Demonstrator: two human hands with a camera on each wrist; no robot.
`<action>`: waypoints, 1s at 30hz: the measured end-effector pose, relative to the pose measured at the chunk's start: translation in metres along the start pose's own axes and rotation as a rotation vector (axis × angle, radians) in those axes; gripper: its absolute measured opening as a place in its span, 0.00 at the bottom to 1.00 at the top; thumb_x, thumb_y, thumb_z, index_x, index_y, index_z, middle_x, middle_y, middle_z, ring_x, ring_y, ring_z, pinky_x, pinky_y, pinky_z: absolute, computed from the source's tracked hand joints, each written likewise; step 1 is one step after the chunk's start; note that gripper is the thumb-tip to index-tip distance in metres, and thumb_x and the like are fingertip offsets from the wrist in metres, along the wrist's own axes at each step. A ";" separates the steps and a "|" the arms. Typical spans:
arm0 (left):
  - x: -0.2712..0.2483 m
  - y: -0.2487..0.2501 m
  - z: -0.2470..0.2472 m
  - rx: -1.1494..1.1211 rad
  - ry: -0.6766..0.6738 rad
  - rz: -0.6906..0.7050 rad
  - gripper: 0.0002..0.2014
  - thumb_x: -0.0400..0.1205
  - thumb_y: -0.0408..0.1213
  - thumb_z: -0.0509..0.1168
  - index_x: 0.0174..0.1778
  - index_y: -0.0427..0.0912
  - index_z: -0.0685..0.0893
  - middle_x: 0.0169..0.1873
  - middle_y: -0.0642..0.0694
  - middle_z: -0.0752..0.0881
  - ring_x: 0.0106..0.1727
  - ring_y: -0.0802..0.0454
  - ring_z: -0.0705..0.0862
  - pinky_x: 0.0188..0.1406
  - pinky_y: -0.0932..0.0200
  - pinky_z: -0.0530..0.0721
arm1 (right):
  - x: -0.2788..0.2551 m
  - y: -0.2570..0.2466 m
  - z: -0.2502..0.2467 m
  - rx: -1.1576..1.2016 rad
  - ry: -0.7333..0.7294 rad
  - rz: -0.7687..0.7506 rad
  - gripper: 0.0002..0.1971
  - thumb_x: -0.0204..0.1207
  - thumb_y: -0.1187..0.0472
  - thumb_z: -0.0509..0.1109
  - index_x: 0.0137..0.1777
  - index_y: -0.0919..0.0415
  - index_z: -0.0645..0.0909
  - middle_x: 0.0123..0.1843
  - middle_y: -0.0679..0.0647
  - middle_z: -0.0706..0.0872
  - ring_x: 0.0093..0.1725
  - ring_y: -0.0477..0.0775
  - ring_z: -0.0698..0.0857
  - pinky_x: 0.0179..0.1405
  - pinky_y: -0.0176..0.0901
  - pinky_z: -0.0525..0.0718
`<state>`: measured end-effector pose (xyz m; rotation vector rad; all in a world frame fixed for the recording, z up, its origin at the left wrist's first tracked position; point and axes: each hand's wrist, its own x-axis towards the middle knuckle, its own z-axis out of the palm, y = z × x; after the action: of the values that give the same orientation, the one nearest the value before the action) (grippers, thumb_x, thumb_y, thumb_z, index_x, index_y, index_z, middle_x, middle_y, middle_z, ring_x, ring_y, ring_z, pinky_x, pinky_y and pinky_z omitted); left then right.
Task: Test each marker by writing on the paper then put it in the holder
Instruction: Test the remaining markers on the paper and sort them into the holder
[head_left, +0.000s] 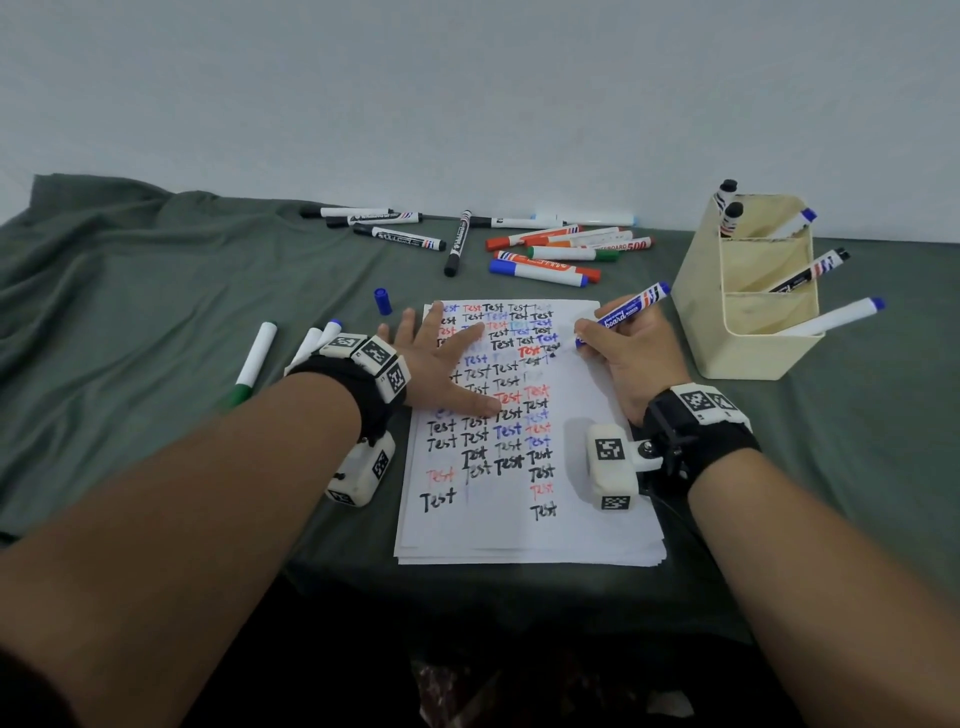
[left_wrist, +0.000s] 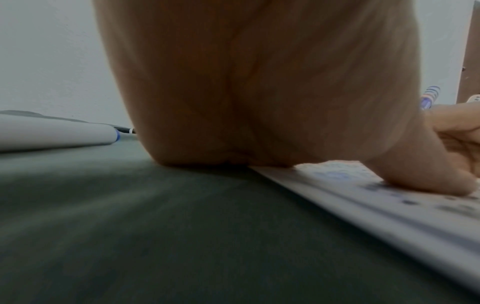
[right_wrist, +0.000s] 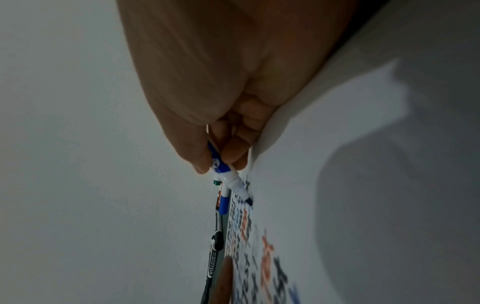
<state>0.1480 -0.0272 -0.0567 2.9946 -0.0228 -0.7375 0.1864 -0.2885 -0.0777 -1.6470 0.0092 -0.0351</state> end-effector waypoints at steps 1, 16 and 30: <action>0.000 0.000 0.000 0.001 0.001 -0.001 0.66 0.42 0.95 0.49 0.75 0.80 0.29 0.84 0.52 0.25 0.85 0.38 0.28 0.80 0.31 0.33 | -0.001 0.000 0.000 0.008 -0.006 0.000 0.12 0.73 0.61 0.83 0.47 0.53 0.81 0.38 0.51 0.92 0.39 0.49 0.91 0.46 0.45 0.89; 0.002 0.000 0.000 0.009 -0.001 -0.001 0.65 0.43 0.95 0.49 0.74 0.80 0.28 0.84 0.52 0.25 0.85 0.38 0.28 0.80 0.30 0.34 | -0.001 -0.002 0.000 -0.007 0.033 -0.036 0.11 0.74 0.62 0.81 0.44 0.53 0.80 0.36 0.51 0.90 0.37 0.48 0.89 0.42 0.38 0.87; 0.005 -0.001 0.001 0.006 0.010 -0.008 0.65 0.42 0.95 0.50 0.73 0.81 0.28 0.84 0.52 0.26 0.86 0.38 0.29 0.80 0.30 0.34 | 0.000 0.000 -0.001 -0.019 0.081 -0.039 0.11 0.74 0.63 0.81 0.44 0.52 0.80 0.34 0.48 0.90 0.39 0.50 0.90 0.48 0.46 0.90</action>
<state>0.1515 -0.0260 -0.0600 3.0054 -0.0124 -0.7239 0.1868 -0.2890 -0.0774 -1.6635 0.0391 -0.1317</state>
